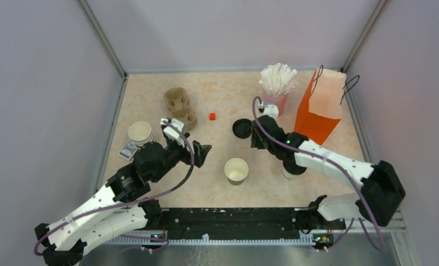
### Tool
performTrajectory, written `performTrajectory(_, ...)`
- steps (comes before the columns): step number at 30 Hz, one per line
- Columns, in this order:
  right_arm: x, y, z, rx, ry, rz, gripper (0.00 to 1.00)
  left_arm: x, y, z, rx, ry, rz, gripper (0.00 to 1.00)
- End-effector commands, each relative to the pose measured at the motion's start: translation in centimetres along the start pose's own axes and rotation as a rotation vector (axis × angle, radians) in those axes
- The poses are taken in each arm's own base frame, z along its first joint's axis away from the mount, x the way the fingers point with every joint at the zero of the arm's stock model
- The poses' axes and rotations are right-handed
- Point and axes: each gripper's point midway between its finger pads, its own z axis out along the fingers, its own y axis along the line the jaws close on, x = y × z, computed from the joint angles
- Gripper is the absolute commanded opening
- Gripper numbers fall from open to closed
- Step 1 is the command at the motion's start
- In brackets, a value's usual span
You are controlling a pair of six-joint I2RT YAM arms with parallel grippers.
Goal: Pack the takeout coffee
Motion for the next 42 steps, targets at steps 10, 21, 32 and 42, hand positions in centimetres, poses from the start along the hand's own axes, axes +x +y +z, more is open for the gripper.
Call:
performTrajectory(10,-4.4,-0.6,9.6,0.263,-0.142,0.067,0.32,1.6,4.3,-3.9,-0.131,-0.017,0.161,0.99)
performTrajectory(21,-2.6,-0.7,13.5,0.288,-0.082,0.059,0.28,2.1,3.9,-3.5,-0.109,0.004,0.171,0.99)
performTrajectory(32,-2.5,-1.8,14.3,0.325,-0.085,0.06,0.17,2.4,4.1,-3.1,-0.121,0.014,0.179,0.99)
performTrajectory(42,-4.9,-1.4,12.8,0.312,-0.124,0.048,0.04,2.7,4.4,-2.9,-0.14,0.028,0.187,0.99)
